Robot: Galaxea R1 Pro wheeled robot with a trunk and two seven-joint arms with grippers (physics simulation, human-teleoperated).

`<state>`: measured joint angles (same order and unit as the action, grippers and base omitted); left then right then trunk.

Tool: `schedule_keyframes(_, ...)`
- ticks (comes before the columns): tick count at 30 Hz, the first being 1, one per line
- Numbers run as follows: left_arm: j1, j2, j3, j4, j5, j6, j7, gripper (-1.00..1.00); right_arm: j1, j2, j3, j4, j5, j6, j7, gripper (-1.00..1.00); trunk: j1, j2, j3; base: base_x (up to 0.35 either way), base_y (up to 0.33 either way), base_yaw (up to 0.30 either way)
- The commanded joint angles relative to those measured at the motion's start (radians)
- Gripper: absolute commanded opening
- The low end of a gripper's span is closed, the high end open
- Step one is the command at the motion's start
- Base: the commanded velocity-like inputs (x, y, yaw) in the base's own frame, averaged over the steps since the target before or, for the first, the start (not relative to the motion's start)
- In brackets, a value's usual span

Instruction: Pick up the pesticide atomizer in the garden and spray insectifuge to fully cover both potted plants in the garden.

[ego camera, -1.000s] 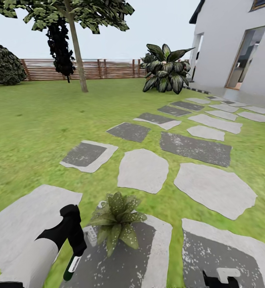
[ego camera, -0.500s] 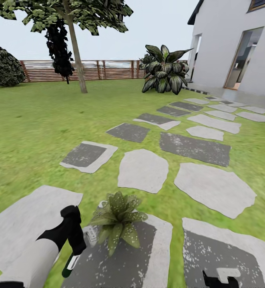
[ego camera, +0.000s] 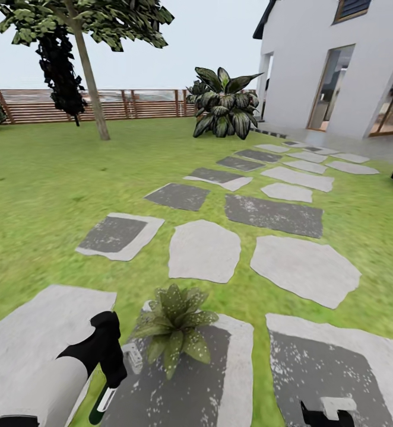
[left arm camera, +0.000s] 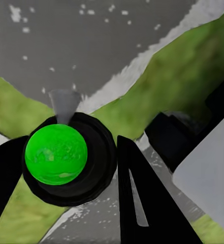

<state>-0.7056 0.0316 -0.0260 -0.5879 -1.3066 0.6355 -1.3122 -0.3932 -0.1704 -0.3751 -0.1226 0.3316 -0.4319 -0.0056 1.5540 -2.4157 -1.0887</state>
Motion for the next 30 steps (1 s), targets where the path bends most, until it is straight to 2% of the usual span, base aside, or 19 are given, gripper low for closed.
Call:
schedule_keyframes(1,0.0,0.0,-0.003,-0.001,-0.002,0.01,-0.007,-1.0,-0.001,0.0,-0.008,0.001,0.01,-0.004,-0.001,1.0,0.0,0.0,-0.001,0.133,0.004,-0.259)
schedule_keyframes(5,0.0,-0.003,-0.003,-0.005,-0.002,0.01,-0.007,-1.0,-0.001,0.0,-0.008,0.001,0.01,-0.004,-0.001,1.0,0.0,0.0,-0.001,0.052,0.001,-0.259)
schedule_keyframes(8,0.0,0.005,0.001,-0.011,-0.001,0.006,-0.006,-1.0,-0.001,0.0,-0.008,0.001,0.01,-0.004,-0.001,1.0,0.0,0.0,-0.001,0.006,0.0,-0.145)
schedule_keyframes(12,0.0,0.026,0.057,-0.009,-0.001,-0.008,-0.003,-1.0,-0.001,0.0,-0.009,0.0,0.01,-0.004,-0.001,1.0,0.0,0.0,-0.001,0.001,0.0,-0.016)
schedule_keyframes(13,0.0,0.032,0.075,-0.005,-0.001,-0.032,-0.001,-1.0,-0.001,0.0,-0.008,0.0,0.01,-0.004,-0.001,1.0,0.0,0.0,-0.001,0.0,0.0,-0.003)
schedule_keyframes(15,0.0,0.037,0.086,-0.003,-0.002,-0.072,0.003,-1.0,-0.001,0.0,-0.008,0.0,0.01,-0.004,-0.001,1.0,0.0,0.0,-0.001,0.0,0.0,-0.086)
schedule_keyframes(23,0.0,0.039,0.09,-0.009,-0.001,-0.089,0.007,-1.0,-0.001,0.0,-0.008,0.001,0.01,-0.004,-0.001,1.0,0.0,0.0,-0.001,-0.015,0.011,-0.271)
schedule_keyframes(30,0.0,0.032,0.089,-0.006,-0.002,-0.088,0.007,-1.0,-0.001,0.003,-0.008,0.0,0.01,-0.004,-0.001,1.0,0.0,0.0,-0.001,-0.186,0.221,-0.221)
